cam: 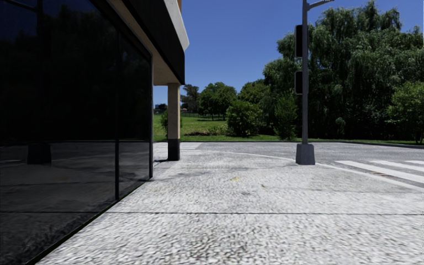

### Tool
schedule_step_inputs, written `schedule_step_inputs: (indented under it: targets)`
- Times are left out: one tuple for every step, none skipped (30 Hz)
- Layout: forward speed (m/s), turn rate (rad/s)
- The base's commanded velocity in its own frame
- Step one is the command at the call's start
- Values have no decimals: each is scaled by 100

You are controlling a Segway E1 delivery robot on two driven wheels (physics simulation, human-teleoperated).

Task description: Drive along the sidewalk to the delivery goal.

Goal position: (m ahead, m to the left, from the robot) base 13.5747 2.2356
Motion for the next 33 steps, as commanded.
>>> schedule_step_inputs:
  targets:
    - [200, 0]
    - [200, 0]
    - [200, 0]
    - [200, 0]
    - [200, 0]
    - [200, 0]
    - [200, 0]
    - [200, 0]
    - [200, 0]
    - [200, 0]
    - [200, 0]
    - [200, 0]
    - [200, 0]
    - [200, 0]
    - [200, 0]
    - [200, 0]
    - [200, 0]
    - [200, 0]
    - [200, 0]
    - [200, 0]
    - [200, 0]
    - [200, 0]
    - [200, 0]
    - [200, 0]
    - [200, 0]
    - [200, 0]
    - [200, 0]
    - [200, 0]
    - [200, 0]
    - [200, 0]
    - [200, 0]
    - [200, 0]
    - [200, 0]
